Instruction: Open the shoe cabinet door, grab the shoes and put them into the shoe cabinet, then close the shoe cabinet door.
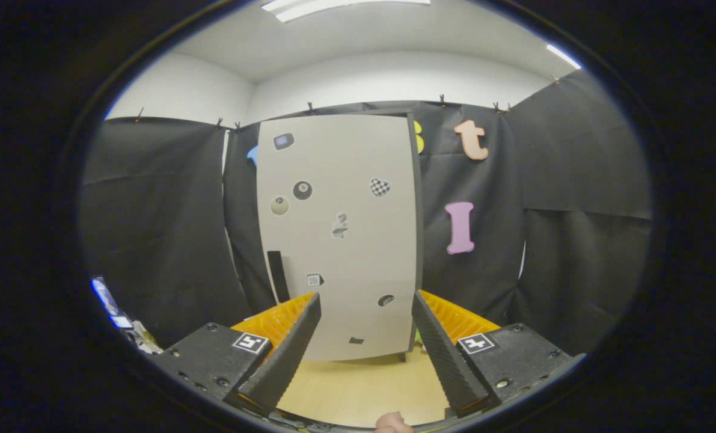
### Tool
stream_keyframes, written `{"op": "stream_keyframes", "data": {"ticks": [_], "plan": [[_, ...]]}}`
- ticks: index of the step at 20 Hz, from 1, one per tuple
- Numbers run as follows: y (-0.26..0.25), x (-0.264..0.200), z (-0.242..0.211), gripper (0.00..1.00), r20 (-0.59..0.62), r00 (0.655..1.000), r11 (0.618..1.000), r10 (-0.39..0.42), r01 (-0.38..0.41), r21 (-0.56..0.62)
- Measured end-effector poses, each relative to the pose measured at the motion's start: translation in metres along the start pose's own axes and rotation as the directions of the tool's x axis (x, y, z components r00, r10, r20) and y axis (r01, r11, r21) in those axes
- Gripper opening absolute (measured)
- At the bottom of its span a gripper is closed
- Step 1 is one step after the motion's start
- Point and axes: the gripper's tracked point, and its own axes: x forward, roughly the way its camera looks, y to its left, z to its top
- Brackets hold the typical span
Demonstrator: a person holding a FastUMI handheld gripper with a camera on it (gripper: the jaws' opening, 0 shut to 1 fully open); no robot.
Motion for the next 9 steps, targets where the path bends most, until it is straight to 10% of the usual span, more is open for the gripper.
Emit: {"op": "stream_keyframes", "data": {"ticks": [9], "plan": [[-0.068,-0.007,0.013,0.97,0.02,1.0,0.999,-0.017,0.017,0.039]]}}
